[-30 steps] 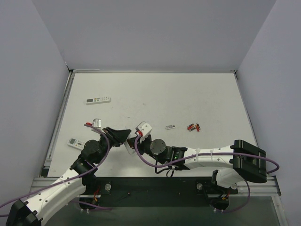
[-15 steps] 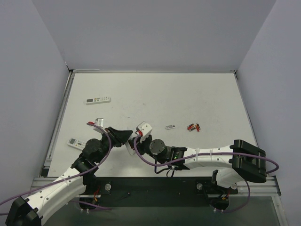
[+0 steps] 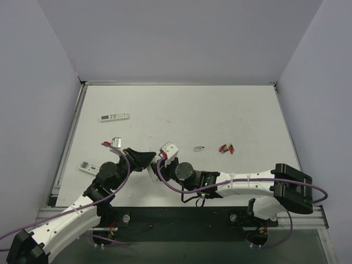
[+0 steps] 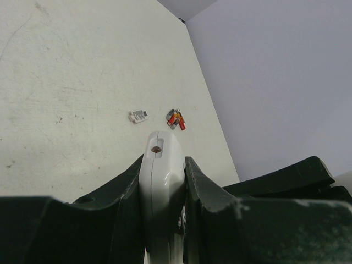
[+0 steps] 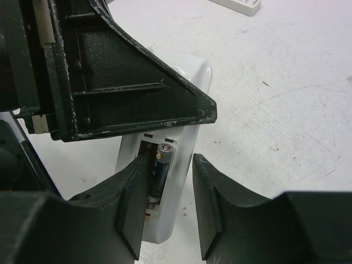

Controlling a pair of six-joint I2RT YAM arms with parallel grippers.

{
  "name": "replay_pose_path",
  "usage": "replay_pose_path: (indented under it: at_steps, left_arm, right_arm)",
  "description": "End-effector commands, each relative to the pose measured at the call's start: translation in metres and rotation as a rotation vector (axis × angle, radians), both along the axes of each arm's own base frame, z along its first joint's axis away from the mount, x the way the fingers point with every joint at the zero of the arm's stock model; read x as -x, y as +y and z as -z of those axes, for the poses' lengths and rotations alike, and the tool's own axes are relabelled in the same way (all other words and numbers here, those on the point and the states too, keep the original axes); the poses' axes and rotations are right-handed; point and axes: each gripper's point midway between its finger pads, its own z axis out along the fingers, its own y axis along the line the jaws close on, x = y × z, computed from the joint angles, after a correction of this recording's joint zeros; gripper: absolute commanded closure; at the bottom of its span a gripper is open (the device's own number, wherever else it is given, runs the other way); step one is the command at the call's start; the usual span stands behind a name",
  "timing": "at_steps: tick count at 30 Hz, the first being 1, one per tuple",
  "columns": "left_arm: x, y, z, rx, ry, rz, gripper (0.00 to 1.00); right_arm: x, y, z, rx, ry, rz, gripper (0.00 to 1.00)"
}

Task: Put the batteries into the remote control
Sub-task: Load the battery into the remote control.

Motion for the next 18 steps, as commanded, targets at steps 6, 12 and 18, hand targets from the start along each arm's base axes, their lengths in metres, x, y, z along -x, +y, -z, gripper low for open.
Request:
replay_pose_path:
  at_steps: [6,12,18]
  left_arm:
    - [0.002,-0.007,-0.065,0.124,-0.141,0.031,1.00]
    - [0.002,-0.008,-0.064,0.112,-0.136,0.039,1.00]
    - [0.002,-0.009,-0.063,0.095,-0.132,0.044,1.00]
  right_arm:
    - [0.006,-0.001,-0.030,-0.071,-0.010,-0.043,0.59]
    - [0.008,-0.004,-0.045,-0.057,-0.050,-0.079,0.36]
    - [0.017,-0.007,-0.060,-0.055,-0.083,-0.153,0.28]
